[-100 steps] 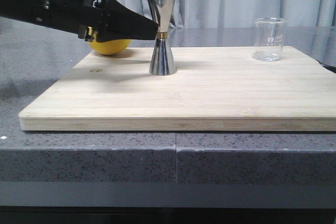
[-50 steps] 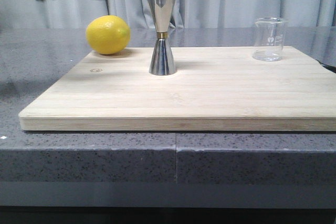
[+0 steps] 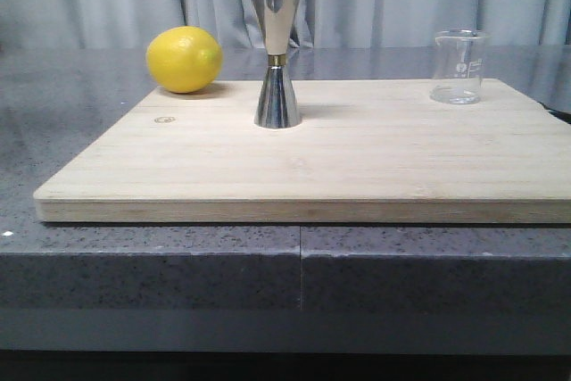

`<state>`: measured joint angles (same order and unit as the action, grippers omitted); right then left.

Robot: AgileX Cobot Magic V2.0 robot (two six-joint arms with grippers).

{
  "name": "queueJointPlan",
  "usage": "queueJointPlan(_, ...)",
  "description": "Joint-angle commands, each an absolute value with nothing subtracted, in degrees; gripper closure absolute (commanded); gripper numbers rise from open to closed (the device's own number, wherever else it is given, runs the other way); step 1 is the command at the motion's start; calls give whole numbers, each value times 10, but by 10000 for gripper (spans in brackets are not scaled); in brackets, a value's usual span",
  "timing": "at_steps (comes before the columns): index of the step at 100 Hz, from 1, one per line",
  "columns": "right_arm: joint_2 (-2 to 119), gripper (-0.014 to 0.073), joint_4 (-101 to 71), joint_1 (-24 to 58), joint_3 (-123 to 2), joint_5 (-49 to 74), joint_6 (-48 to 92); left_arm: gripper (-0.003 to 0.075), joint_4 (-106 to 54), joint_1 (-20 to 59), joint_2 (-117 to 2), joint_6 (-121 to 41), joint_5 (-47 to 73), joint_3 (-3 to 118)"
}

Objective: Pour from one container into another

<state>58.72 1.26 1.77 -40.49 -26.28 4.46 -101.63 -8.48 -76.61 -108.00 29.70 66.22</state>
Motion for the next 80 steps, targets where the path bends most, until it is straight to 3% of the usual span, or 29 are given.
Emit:
queueJointPlan(1,576,60,-45,-9,-453,-241,106,289,-1062,-85,-725,-1082,225,690)
queueJointPlan(31,573,60,-56,-81,-518,-144,152,290,-1058,-83,-654,-1082,144,681)
queueJointPlan(58,517,60,-26,-83,-518,-140,152,290,-1057,-83,-565,-1082,142,608)
queueJointPlan(80,469,60,-26,-83,-518,-46,152,290,-1059,-83,-489,-1082,142,526)
